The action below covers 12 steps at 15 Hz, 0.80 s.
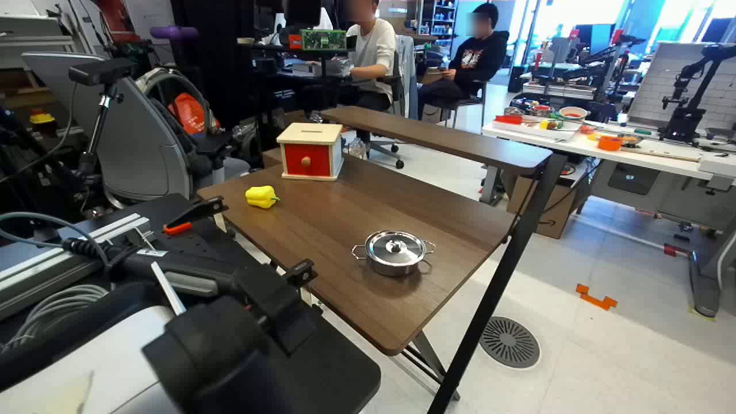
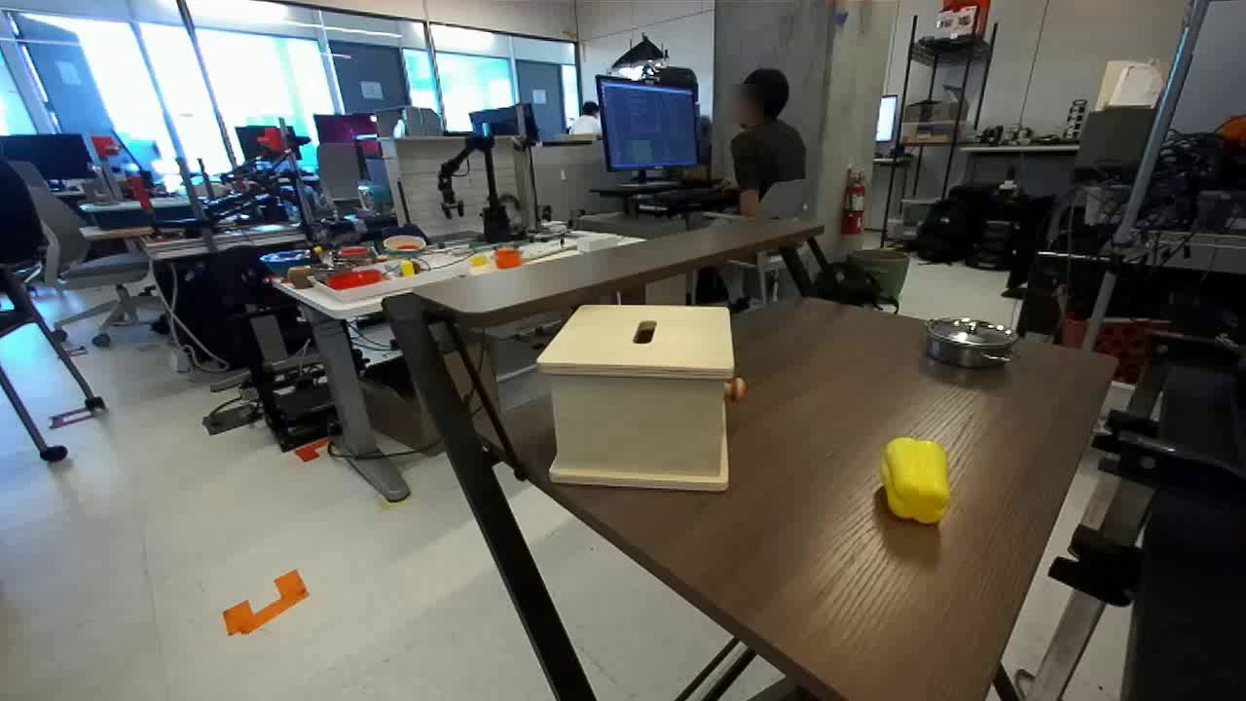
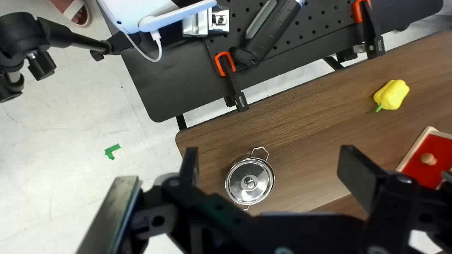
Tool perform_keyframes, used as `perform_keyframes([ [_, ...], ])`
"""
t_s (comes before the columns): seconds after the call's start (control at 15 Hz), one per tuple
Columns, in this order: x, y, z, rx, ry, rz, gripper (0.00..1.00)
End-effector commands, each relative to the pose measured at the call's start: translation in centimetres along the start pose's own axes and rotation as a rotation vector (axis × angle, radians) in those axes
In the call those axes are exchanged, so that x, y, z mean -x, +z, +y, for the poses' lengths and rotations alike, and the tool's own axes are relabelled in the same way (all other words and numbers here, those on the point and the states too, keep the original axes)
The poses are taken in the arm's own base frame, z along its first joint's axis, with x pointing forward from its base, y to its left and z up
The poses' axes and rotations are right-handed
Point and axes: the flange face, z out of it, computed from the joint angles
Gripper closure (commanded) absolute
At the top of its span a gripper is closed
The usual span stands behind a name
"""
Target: Uncover the pot and then put the yellow pepper in the pot
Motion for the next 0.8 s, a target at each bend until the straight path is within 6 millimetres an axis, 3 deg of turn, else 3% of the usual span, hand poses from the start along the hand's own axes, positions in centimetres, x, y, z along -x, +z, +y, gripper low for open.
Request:
perform_keyframes([
  [0.0, 0.0, -0.1, 0.0, 0.0, 0.0, 0.0, 0.0],
  [0.4, 0.0, -0.1, 0.0, 0.0, 0.0, 0.001, 0.0],
  [0.73, -2.7, 2.8, -3.4, 0.035, -0.012, 0.068, 0.0],
])
